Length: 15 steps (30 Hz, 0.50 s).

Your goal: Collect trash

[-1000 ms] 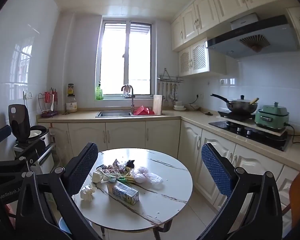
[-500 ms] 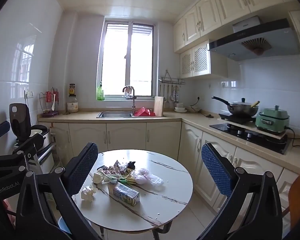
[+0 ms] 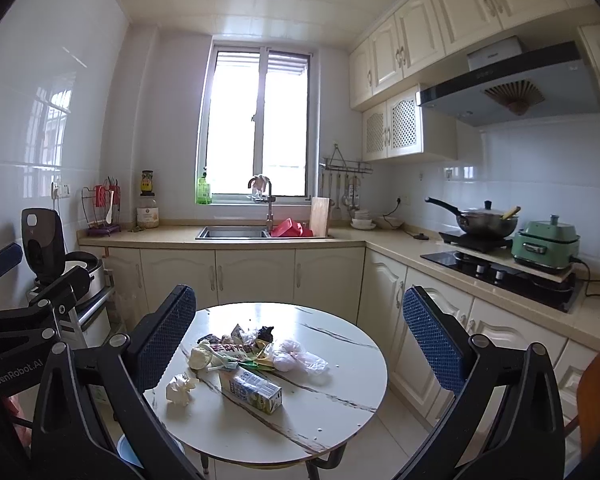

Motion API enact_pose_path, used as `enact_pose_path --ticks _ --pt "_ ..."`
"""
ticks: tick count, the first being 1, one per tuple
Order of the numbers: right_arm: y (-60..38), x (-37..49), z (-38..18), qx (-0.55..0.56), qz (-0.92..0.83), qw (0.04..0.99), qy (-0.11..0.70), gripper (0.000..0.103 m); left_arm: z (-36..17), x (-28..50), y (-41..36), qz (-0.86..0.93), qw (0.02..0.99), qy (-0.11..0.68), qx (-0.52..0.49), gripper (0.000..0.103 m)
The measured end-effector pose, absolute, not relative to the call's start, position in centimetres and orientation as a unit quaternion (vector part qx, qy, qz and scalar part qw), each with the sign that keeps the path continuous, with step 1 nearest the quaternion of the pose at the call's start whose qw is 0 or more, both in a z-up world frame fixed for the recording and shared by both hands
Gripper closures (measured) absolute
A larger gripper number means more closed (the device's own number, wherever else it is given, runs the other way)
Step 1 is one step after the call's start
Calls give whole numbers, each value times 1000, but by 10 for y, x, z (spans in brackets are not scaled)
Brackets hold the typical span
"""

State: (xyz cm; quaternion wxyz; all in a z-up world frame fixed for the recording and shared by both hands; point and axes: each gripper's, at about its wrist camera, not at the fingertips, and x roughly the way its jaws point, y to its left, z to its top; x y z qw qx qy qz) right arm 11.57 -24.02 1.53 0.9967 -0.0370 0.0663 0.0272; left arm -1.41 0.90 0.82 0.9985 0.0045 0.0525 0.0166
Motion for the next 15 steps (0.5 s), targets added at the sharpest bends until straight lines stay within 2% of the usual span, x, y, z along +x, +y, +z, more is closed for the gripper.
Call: enact_pose_path --ticks 15 --pt "-239 112 14 -35 21 997 66 0 6 -14 8 11 998 54 7 1"
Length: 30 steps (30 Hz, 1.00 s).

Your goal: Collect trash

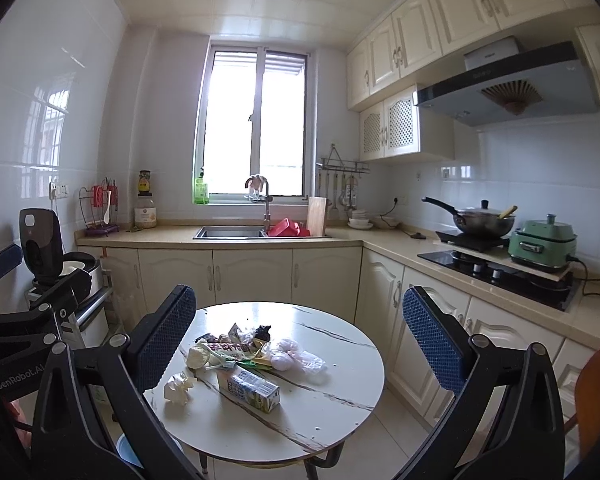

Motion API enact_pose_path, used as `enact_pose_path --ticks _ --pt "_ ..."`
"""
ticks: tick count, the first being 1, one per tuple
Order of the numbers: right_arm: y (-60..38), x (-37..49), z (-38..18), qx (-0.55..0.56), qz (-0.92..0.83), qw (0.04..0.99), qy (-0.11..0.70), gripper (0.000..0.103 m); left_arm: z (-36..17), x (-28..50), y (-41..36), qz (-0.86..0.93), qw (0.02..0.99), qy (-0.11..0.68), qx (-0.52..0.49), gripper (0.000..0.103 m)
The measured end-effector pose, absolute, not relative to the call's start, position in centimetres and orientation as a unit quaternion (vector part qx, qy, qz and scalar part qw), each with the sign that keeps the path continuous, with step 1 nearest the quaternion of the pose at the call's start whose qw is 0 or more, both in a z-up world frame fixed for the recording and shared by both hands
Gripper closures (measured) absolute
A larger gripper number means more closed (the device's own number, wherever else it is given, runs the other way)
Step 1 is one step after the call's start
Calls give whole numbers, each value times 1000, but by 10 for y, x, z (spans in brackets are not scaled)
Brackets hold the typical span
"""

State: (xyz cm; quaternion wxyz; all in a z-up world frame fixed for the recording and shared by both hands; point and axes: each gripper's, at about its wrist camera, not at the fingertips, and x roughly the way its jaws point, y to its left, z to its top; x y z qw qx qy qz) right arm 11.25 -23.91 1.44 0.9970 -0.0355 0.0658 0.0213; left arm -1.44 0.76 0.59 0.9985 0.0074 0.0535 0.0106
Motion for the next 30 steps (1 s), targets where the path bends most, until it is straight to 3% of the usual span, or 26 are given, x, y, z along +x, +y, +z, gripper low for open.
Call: enact_pose_path --ticks 30 --pt "-238 115 12 -30 19 997 74 0 2 -7 5 9 998 61 11 1"
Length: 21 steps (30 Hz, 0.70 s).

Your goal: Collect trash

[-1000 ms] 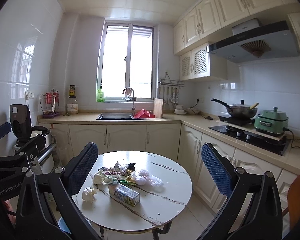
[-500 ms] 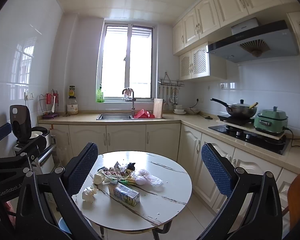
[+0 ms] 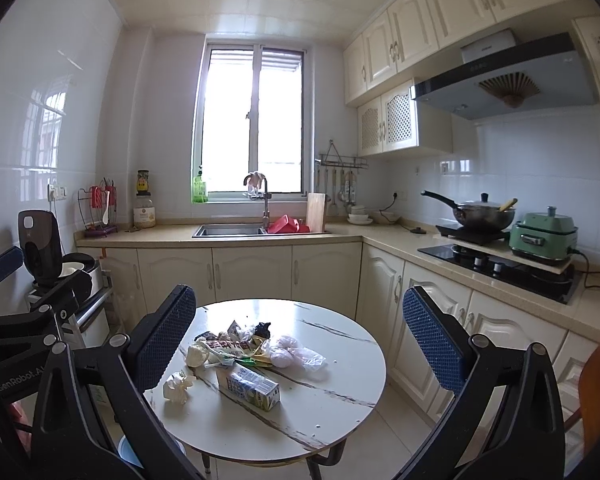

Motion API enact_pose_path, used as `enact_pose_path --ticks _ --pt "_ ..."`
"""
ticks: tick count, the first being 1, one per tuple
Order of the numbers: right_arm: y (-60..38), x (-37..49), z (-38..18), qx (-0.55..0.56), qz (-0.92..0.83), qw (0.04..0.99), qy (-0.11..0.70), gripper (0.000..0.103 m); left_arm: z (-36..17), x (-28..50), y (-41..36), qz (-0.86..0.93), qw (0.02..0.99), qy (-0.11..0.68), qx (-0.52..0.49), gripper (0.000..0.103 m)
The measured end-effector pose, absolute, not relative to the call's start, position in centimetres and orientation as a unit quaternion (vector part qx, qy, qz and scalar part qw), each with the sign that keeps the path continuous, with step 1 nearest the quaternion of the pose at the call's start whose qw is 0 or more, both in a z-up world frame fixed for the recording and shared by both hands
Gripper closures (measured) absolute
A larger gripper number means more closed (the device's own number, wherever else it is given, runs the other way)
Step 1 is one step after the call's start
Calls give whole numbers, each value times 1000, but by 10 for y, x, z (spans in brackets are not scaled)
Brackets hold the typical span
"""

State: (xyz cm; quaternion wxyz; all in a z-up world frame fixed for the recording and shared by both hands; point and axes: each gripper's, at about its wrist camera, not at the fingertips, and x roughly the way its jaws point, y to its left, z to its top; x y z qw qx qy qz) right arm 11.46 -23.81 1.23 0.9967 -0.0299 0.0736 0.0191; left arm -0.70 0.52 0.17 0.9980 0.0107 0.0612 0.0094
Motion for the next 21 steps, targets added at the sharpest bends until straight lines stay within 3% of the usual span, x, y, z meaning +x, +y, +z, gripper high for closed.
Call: enact_pose_path --ticks 11,21 --pt "-241 142 0 -24 20 995 92 0 -9 26 2 12 997 73 17 1" --pt "-249 210 -46 -33 26 985 165 0 -44 111 16 13 989 147 29 1"
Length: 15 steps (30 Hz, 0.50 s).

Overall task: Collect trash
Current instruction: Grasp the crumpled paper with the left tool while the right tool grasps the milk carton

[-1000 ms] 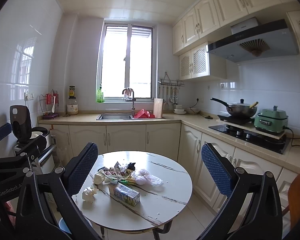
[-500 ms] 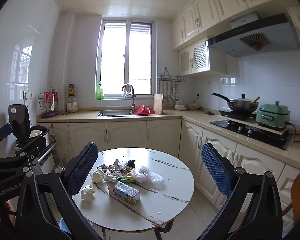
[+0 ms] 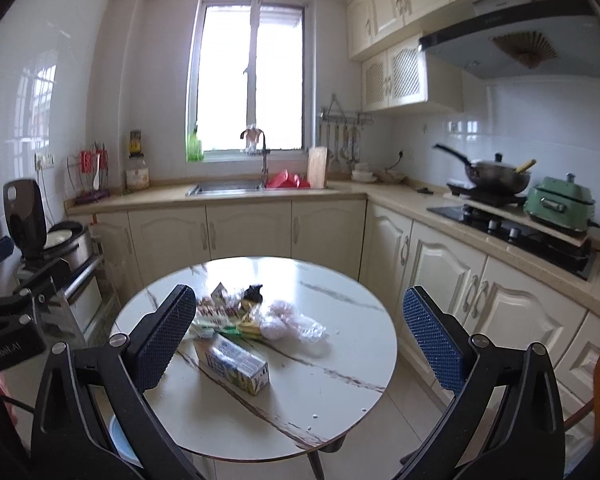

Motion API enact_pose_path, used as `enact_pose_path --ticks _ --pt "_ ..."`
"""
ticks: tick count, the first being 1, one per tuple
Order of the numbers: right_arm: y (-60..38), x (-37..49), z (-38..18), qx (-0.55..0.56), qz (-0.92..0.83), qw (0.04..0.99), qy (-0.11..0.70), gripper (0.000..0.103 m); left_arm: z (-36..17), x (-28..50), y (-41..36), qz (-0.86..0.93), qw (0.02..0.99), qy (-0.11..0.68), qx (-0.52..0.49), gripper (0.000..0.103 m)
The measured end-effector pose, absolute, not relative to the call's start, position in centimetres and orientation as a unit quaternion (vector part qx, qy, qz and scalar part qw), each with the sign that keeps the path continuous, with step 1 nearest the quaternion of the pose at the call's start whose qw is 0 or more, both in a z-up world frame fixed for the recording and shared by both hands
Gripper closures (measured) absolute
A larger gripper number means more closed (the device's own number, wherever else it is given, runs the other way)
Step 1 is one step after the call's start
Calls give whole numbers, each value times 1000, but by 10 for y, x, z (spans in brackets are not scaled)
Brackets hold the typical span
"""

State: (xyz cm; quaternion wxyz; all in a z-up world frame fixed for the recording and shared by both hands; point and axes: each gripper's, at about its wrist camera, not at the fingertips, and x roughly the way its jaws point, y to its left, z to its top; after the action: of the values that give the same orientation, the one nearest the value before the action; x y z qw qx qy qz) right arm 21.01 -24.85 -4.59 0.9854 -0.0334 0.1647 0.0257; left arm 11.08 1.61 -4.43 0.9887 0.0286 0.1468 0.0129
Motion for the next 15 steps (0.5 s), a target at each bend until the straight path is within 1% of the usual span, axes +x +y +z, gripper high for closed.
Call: enact_pose_path --ticks 7,12,15 --pt "-238 286 -123 -69 92 955 274 0 -98 189 37 -12 964 265 26 1" --pt "-210 339 -181 -117 157 923 332 0 -125 232 43 -25 946 322 35 1" --pt "-199 366 -203 -130 190 904 361 0 -136 253 49 -25 938 343 37 1"
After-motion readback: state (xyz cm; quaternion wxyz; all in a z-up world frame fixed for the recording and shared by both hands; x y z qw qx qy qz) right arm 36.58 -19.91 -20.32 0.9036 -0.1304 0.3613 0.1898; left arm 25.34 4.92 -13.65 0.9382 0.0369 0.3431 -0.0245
